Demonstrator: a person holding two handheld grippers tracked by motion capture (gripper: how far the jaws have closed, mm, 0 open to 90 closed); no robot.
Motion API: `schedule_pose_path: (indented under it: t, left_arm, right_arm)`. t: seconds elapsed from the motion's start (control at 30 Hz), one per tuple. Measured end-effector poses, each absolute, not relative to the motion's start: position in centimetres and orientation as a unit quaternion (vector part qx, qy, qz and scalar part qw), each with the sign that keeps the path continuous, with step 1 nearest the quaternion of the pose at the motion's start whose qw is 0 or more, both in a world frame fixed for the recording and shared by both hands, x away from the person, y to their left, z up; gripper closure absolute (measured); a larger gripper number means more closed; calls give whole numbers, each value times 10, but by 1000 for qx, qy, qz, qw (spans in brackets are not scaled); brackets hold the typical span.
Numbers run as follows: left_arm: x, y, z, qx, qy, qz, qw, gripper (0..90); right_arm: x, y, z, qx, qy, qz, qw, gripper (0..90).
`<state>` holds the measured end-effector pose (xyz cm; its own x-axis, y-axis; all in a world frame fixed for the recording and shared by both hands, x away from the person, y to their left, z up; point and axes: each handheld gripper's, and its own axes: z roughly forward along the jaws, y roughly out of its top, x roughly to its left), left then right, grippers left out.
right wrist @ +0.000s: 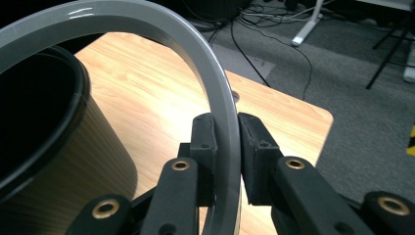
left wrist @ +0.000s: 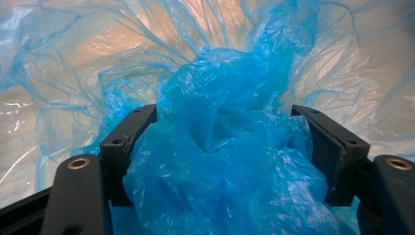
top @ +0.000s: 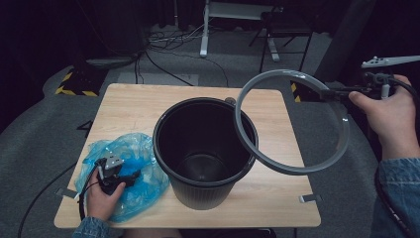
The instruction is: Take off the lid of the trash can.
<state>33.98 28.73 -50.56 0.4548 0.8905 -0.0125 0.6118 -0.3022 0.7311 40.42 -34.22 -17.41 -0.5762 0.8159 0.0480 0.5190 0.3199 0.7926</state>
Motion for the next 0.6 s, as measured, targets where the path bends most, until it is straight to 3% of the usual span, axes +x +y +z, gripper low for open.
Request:
schedule_pose_path:
  t: [0.6]
  left_arm:
    - [340, 287, -506, 781, 481, 203, 343, 285]
  right_arm:
    - [393, -391, -186, 461, 767, 396, 204, 770]
